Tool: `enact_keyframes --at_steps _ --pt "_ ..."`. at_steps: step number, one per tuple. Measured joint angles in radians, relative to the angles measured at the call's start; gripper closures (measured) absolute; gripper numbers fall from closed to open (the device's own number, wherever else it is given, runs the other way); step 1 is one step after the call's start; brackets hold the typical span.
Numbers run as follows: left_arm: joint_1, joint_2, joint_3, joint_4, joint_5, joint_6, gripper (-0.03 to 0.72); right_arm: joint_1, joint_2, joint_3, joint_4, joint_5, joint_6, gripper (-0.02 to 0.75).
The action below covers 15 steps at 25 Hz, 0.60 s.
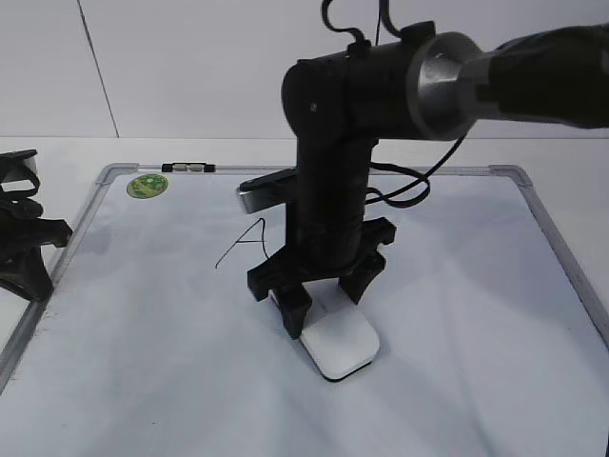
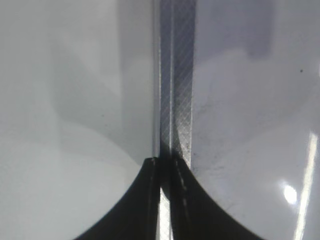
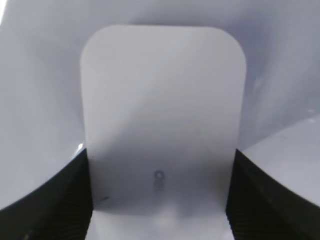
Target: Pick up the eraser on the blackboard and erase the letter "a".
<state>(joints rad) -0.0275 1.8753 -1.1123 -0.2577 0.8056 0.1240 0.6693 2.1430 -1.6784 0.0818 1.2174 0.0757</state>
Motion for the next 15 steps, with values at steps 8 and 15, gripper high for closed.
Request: enact_keyframes --at_steps 8,15 --pt "0.0 0.002 0.0 -0.002 0.0 0.002 0.673 0.065 0.0 0.0 -0.009 0.0 -0.007 0.174" --pt "0.0 0.002 -0.001 -0.004 0.0 0.002 0.673 -0.014 0.0 0.0 -0.068 0.0 0.029 0.174"
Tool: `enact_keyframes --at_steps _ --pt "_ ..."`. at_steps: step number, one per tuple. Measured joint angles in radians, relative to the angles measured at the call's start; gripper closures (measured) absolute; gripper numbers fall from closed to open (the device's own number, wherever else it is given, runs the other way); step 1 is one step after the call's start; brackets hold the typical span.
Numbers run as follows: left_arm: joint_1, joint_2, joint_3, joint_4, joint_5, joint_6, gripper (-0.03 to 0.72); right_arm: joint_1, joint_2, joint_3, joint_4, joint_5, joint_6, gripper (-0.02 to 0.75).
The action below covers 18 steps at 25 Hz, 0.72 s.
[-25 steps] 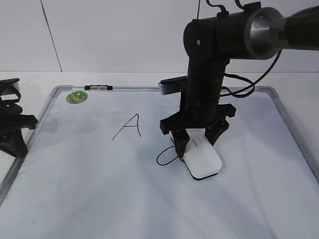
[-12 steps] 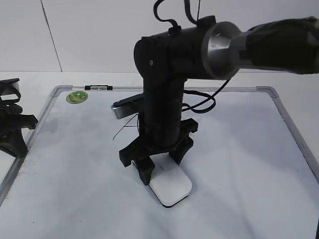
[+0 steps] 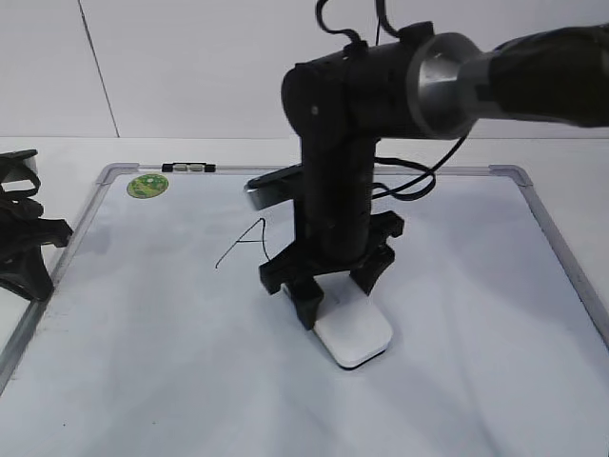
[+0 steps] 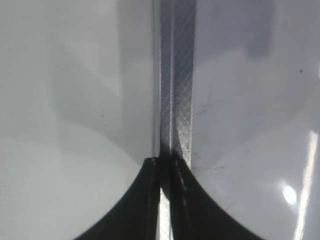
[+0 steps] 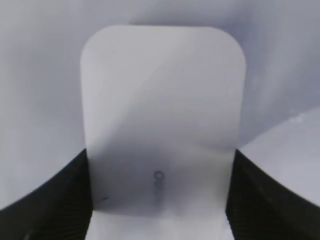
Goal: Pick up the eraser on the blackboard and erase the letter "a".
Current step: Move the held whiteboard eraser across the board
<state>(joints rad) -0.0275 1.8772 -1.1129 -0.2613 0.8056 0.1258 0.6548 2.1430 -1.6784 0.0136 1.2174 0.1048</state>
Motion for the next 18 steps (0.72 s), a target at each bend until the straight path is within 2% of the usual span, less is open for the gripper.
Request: enact_keyframes --at_steps 5,9,18 --pt "0.0 0.0 0.0 0.0 0.0 0.0 0.673 -0.095 0.0 -0.004 -0.085 0.0 0.018 0.174" --pt "0.0 0.0 0.0 0.0 0.0 0.0 0.673 -0.15 0.0 -0.006 -0.099 0.0 0.021 0.174" --pt "0.0 0.0 0.0 0.0 0.0 0.0 0.673 -0.17 -0.05 0.001 -0.088 0.0 0.021 0.174"
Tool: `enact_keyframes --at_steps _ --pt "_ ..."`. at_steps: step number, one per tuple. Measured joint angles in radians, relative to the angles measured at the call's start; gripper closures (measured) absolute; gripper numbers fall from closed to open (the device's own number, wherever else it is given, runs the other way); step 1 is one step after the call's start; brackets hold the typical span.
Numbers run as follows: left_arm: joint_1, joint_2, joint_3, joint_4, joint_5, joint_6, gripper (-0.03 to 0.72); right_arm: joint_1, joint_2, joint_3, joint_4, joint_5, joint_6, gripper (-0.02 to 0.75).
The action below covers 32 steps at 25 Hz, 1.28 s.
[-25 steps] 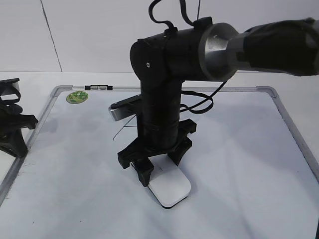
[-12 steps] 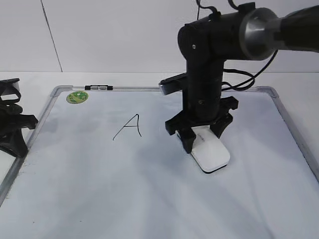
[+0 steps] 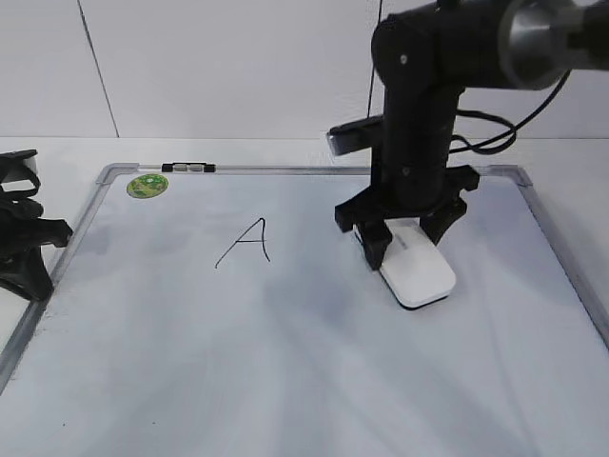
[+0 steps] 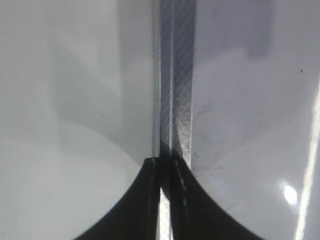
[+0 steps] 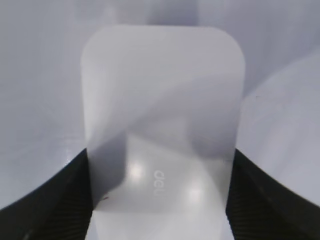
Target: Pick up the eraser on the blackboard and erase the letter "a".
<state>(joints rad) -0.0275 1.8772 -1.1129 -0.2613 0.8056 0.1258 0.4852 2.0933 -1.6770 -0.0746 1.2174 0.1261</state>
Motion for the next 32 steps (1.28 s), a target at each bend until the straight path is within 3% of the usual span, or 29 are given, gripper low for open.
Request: enact_keyframes --at_steps 9,20,32 --pt "0.001 0.0 0.0 0.0 0.0 0.0 0.673 -0.129 -0.115 0.023 0.019 0.0 0.003 0.174" --pt "0.001 0.0 0.0 0.0 0.0 0.0 0.673 -0.298 -0.245 0.295 0.021 -0.014 0.003 0.174" --pt "0.001 0.0 0.0 0.0 0.0 0.0 0.673 -0.38 -0.259 0.424 0.051 -0.14 0.003 0.174"
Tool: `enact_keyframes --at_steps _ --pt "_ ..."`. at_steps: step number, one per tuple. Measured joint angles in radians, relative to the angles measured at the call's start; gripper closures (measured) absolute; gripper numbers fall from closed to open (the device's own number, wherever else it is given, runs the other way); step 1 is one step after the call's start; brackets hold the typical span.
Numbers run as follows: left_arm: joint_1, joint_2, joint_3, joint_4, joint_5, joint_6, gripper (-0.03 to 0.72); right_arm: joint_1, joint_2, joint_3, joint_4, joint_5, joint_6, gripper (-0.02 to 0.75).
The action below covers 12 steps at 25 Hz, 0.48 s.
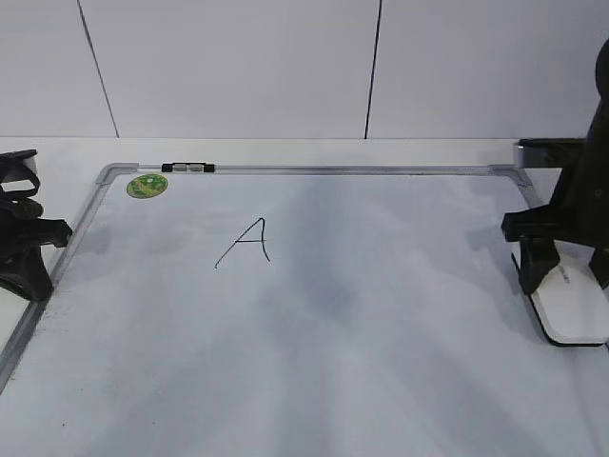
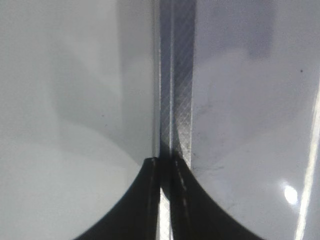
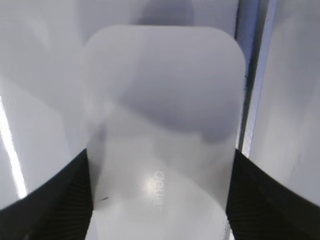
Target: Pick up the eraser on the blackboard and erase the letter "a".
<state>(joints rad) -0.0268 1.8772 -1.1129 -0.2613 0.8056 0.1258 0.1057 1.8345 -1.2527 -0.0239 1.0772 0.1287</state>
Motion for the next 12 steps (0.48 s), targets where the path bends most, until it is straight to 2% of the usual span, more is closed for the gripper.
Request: enact_keyframes --at_steps 4,12 --pt "0.0 0.0 0.0 0.0 0.0 0.0 0.673 -0.031 0.0 0.002 0.006 -0.017 -0.01 0.174" --pt "0.0 0.0 0.0 0.0 0.0 0.0 0.673 -0.034 0.0 0.005 0.003 -0.041 -0.029 0.174"
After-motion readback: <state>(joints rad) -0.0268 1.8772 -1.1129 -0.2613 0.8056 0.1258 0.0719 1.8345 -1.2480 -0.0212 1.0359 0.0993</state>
